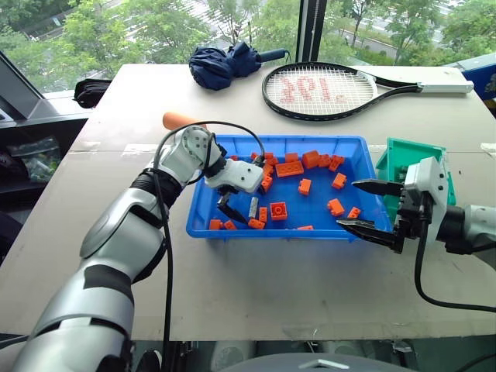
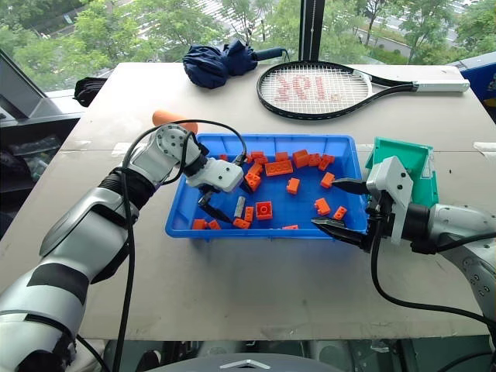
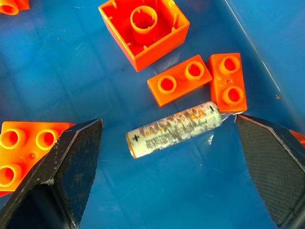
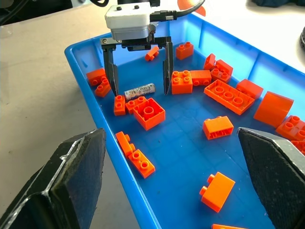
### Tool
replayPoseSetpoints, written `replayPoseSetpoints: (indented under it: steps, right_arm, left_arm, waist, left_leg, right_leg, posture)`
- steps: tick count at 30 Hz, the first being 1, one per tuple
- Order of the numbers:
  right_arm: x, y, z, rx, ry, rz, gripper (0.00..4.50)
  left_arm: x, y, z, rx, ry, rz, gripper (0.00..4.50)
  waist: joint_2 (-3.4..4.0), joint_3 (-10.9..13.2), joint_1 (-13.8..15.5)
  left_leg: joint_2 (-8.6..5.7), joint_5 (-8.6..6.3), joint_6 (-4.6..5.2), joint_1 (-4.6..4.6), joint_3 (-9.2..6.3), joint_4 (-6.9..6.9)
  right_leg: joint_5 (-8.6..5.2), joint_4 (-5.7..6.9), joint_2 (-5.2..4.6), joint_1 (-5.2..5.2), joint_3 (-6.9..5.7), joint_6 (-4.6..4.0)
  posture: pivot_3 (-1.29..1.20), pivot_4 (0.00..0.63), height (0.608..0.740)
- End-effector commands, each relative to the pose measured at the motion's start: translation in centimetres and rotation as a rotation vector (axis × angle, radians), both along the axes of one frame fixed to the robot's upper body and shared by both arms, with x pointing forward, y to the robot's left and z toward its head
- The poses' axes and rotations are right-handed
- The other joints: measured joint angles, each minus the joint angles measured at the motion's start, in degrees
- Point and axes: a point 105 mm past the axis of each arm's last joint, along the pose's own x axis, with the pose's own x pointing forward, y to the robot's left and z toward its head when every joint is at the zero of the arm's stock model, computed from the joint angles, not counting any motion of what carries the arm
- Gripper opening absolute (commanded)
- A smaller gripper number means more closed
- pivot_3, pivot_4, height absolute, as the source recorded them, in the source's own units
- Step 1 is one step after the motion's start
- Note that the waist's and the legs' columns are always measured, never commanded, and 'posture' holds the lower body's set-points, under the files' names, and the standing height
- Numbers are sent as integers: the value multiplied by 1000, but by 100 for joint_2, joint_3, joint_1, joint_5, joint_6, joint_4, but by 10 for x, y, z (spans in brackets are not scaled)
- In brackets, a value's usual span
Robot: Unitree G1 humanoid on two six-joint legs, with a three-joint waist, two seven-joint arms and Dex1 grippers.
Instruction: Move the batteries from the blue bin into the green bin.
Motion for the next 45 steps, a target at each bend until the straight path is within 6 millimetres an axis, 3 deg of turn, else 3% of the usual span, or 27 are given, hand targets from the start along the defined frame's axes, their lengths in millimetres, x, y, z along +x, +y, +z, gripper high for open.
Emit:
replayPoseSetpoints:
  steps: [1, 9, 20, 28, 31, 35, 37, 40, 45]
  right_arm:
    - [-1, 0, 9, -3, -51, 13, 4500]
    - [1, 1, 9, -6, -59, 8, 4500]
    - [5, 1, 9, -9, -71, 9, 4500]
    - [6, 2, 8, -8, -73, 18, 4500]
    - [8, 4, 9, 0, -80, 18, 4500]
    - [11, 6, 9, 5, -92, 14, 4500]
    - [13, 8, 9, 7, -102, 12, 4500]
    - [18, 12, 11, 16, -124, 5, 4500]
    - [23, 24, 13, 33, -156, -5, 4500]
  left_arm:
    - [0, 0, 0, 27, -17, -27, 3692]
    - [-1, 1, -4, 37, -17, -43, 30]
    - [3, 0, 9, -37, -36, -8, 30]
    - [13, 3, 69, -272, -87, 109, 30]
    - [17, 18, 82, -266, -117, 169, 644]
    - [24, 43, 89, -205, -157, 256, 2519]
    - [26, 52, 92, -184, -177, 285, 3698]
    - [34, 65, 96, -136, -259, 338, 4382]
    - [41, 77, 104, -176, -286, 433, 4382]
  waist:
    - [0, 0, 2]
    - [0, -1, -1]
    - [0, -1, -2]
    - [-6, 3, -7]
    - [-5, 3, -13]
    - [-5, 3, -14]
    - [-6, 3, -12]
    - [-9, 5, -10]
    - [-9, 5, -11]
  left_leg:
    - [0, 0, 0, 0, 0, 0]
    - [0, 0, 0, 1, 0, 0]
    - [0, 0, 0, 1, 0, 0]
    - [3, 0, 0, -2, -4, 2]
    - [2, 0, 0, -1, -3, 2]
    - [0, 0, 0, 0, -3, 1]
    - [-1, 0, 0, 0, -3, 2]
    - [-1, 0, 0, -2, -3, 2]
    - [-1, 0, -1, -2, -4, 1]
  right_leg:
    - [0, 0, 0, 0, 0, 0]
    - [0, 1, 0, 1, 0, 0]
    - [0, 2, 0, 1, 0, 0]
    - [0, 2, 0, 0, -3, 0]
    - [0, 2, 0, 0, -3, 0]
    - [0, 2, 2, 0, -4, 0]
    - [0, 2, 2, 0, -4, 0]
    - [0, 1, 2, -1, -5, 0]
    - [0, 1, 2, -1, -6, 0]
  posture:
    - [0, 150, 740]
    - [0, 150, 740]
    - [0, 150, 740]
    - [0, 150, 740]
    - [0, 150, 740]
    - [0, 150, 740]
    - [0, 150, 740]
    - [0, 150, 740]
    - [0, 150, 740]
